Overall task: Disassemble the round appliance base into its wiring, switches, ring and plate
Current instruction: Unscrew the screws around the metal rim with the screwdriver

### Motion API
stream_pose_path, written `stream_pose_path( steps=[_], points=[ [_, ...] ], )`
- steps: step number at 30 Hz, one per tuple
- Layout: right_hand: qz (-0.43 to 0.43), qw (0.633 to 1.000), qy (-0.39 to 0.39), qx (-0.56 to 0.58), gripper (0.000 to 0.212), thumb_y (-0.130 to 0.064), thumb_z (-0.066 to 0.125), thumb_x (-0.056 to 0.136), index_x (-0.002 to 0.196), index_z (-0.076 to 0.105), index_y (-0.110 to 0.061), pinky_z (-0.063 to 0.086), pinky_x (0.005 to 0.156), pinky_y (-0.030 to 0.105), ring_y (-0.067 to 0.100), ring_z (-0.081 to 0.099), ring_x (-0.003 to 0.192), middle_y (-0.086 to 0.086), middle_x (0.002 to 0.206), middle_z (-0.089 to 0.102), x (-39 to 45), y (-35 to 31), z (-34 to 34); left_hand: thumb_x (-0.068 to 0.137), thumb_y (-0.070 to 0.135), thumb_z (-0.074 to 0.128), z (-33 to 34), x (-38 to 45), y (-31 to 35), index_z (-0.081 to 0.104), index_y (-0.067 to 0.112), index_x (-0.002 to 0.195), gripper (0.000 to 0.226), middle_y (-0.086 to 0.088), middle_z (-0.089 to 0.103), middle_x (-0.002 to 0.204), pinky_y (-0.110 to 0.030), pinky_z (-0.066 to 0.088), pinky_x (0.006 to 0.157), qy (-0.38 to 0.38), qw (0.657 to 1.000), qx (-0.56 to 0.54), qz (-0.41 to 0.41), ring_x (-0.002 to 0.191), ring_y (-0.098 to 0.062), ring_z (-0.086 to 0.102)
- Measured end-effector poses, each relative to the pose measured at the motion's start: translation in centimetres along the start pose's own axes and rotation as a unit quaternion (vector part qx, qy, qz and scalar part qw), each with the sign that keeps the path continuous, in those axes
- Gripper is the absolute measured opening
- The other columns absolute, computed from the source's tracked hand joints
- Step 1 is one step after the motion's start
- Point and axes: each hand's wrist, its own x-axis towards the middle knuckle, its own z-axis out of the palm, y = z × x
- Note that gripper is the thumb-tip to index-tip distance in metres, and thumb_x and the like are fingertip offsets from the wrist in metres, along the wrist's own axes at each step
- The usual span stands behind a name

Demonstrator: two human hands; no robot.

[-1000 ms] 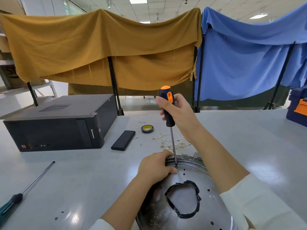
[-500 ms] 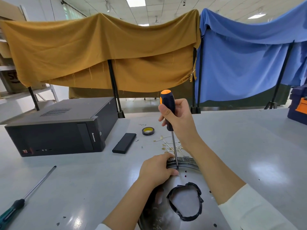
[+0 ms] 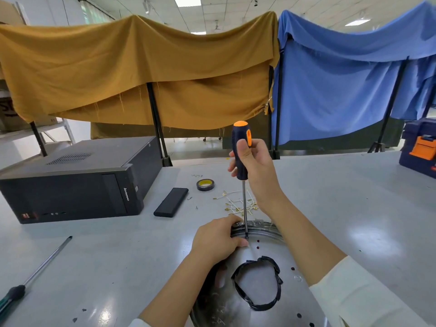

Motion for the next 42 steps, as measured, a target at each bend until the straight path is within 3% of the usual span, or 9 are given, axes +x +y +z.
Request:
stream_pose_path(
  steps=[4, 10, 13, 18, 22, 25, 29, 33, 42],
  points=[
    [0.022, 0.999, 0.004, 0.033, 0.052, -0.055, 0.037, 0.087, 0.105, 0.049, -0.008, 0.042, 0.054, 0.023, 0.012, 0.045, 0.053, 0.001, 0.075, 0.053, 0.15, 0.01, -0.22, 0.076, 0.053, 0.064, -0.03, -0.03, 0.09, 0.047, 0.043, 0.126, 0.054, 0.015, 0.059, 0.124, -0.024, 0.036, 0.082, 0.0, 1.0, 0.002, 0.001, 0.115, -0.013, 0.052],
    [0.011, 1.0, 0.007, 0.026, 0.034, -0.03, 0.062, 0.088, 0.101, 0.035, -0.015, 0.044, 0.053, 0.024, 0.012, 0.045, 0.05, 0.0, 0.075, 0.053, 0.4, 0.54, -0.56, 0.075, 0.053, 0.064, -0.06, -0.05, 0.12, 0.047, 0.043, 0.126, 0.055, 0.015, 0.059, 0.123, -0.022, 0.035, 0.08, -0.001, 1.0, -0.001, 0.0, 0.114, -0.012, 0.053],
    [0.01, 1.0, 0.005, 0.009, 0.025, -0.04, 0.05, 0.09, 0.099, 0.048, -0.018, 0.048, 0.057, 0.02, 0.011, 0.054, 0.057, -0.001, 0.078, 0.06, 0.26, 0.69, -0.66, 0.075, 0.054, 0.064, -0.05, -0.04, 0.19, 0.047, 0.043, 0.126, 0.055, 0.016, 0.059, 0.123, -0.022, 0.034, 0.079, 0.001, 1.0, 0.002, 0.0, 0.114, -0.012, 0.053],
    [0.039, 0.997, -0.03, 0.055, 0.05, -0.055, 0.039, 0.087, 0.107, 0.045, -0.01, 0.041, 0.055, 0.024, 0.012, 0.045, 0.053, 0.003, 0.074, 0.054, 0.31, 0.13, -0.49, 0.075, 0.054, 0.064, -0.15, -0.1, 0.24, 0.045, 0.043, 0.128, 0.057, 0.015, 0.058, 0.126, -0.022, 0.034, 0.081, -0.006, 1.0, 0.001, -0.001, 0.116, -0.012, 0.052],
    [0.026, 0.999, -0.037, 0.019, 0.036, -0.033, 0.059, 0.087, 0.105, 0.034, -0.014, 0.043, 0.053, 0.024, 0.011, 0.044, 0.051, 0.006, 0.075, 0.05, 0.28, 0.1, -0.41, 0.075, 0.051, 0.065, -0.39, -0.33, 0.47, 0.04, 0.047, 0.127, 0.058, 0.018, 0.057, 0.123, -0.023, 0.036, 0.079, -0.007, 1.0, -0.007, 0.007, 0.112, -0.011, 0.054],
    [0.019, 0.999, -0.04, -0.001, 0.018, -0.031, 0.045, 0.096, 0.103, 0.045, -0.014, 0.046, 0.058, 0.026, 0.014, 0.049, 0.056, 0.004, 0.078, 0.055, 0.16, 0.29, -0.45, 0.072, 0.046, 0.068, -0.6, -0.68, 0.6, 0.033, 0.051, 0.111, 0.053, 0.026, 0.053, 0.117, -0.023, 0.036, 0.073, 0.006, 0.999, -0.04, 0.019, 0.104, -0.004, 0.054],
    [0.041, 0.998, -0.044, 0.023, 0.047, -0.049, 0.034, 0.091, 0.109, 0.048, -0.008, 0.043, 0.057, 0.028, 0.014, 0.047, 0.055, 0.003, 0.077, 0.054, 0.04, -0.04, -0.39, 0.076, 0.048, 0.064, -0.42, -0.81, 0.53, 0.038, 0.044, 0.102, 0.037, 0.025, 0.049, 0.116, -0.023, 0.034, 0.071, 0.024, 0.999, 0.0, 0.046, 0.099, -0.004, 0.053],
    [0.041, 0.998, -0.04, -0.008, 0.03, -0.029, 0.06, 0.09, 0.104, 0.035, -0.018, 0.044, 0.057, 0.025, 0.01, 0.045, 0.052, 0.004, 0.078, 0.049, 0.18, 0.14, -0.61, 0.078, 0.049, 0.061, -0.3, -0.7, 0.42, 0.04, 0.043, 0.103, 0.033, 0.025, 0.048, 0.114, -0.022, 0.032, 0.071, 0.025, 0.998, 0.003, 0.05, 0.1, -0.003, 0.052],
    [0.048, 0.997, -0.054, 0.012, 0.016, -0.03, 0.043, 0.098, 0.105, 0.045, -0.016, 0.044, 0.055, 0.024, 0.01, 0.049, 0.058, 0.003, 0.08, 0.054, 0.03, 0.22, -0.64, 0.075, 0.048, 0.063, -0.2, -0.58, 0.35, 0.049, 0.043, 0.099, 0.028, 0.025, 0.057, 0.107, -0.019, 0.033, 0.071, 0.03, 0.999, -0.008, 0.036, 0.099, -0.001, 0.053]
  ],
)
